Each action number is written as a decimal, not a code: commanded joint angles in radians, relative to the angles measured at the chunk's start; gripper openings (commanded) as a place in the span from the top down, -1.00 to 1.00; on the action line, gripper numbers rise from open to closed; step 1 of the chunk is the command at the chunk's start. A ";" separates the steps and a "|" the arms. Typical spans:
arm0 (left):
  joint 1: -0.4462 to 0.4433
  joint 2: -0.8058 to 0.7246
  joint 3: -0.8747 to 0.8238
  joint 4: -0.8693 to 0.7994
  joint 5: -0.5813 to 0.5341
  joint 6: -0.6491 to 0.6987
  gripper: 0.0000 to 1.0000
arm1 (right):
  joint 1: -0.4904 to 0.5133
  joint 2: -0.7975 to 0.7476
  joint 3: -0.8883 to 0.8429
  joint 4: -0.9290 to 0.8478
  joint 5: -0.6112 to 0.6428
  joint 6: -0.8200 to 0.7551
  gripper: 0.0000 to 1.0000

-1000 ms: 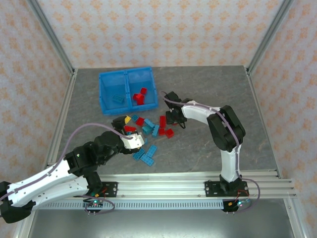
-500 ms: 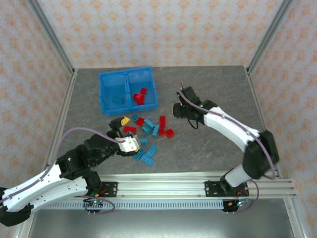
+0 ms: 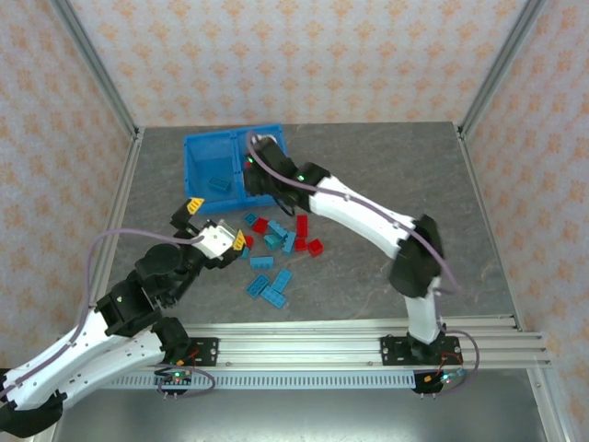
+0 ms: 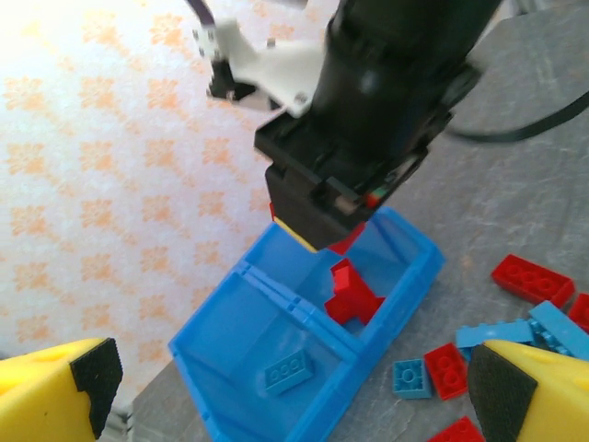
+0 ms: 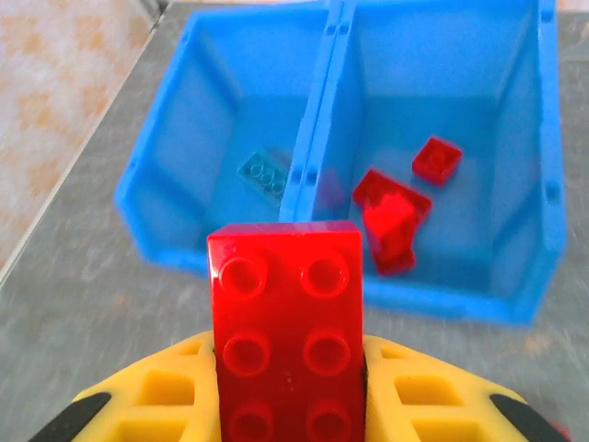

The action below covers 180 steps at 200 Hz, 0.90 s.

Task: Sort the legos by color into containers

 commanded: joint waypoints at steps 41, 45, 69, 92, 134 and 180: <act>0.023 0.046 0.026 -0.009 -0.069 -0.010 -0.99 | -0.150 0.549 0.765 -0.271 0.024 -0.040 0.35; 0.025 0.051 0.027 -0.010 -0.069 -0.012 -0.99 | -0.156 0.573 0.797 -0.273 0.011 -0.035 0.35; 0.034 0.066 0.036 -0.023 -0.052 -0.017 -0.99 | -0.168 0.608 0.773 -0.170 -0.074 -0.022 0.28; 0.045 0.069 0.035 -0.022 -0.032 -0.021 -0.99 | -0.168 0.613 0.770 -0.132 -0.120 -0.024 0.03; 0.051 0.072 0.031 -0.023 -0.024 -0.020 -0.99 | -0.162 0.541 0.784 -0.178 -0.133 -0.025 -0.15; 0.052 0.069 0.034 -0.036 -0.003 -0.016 -0.99 | -0.135 0.193 0.434 -0.319 -0.120 -0.050 -0.13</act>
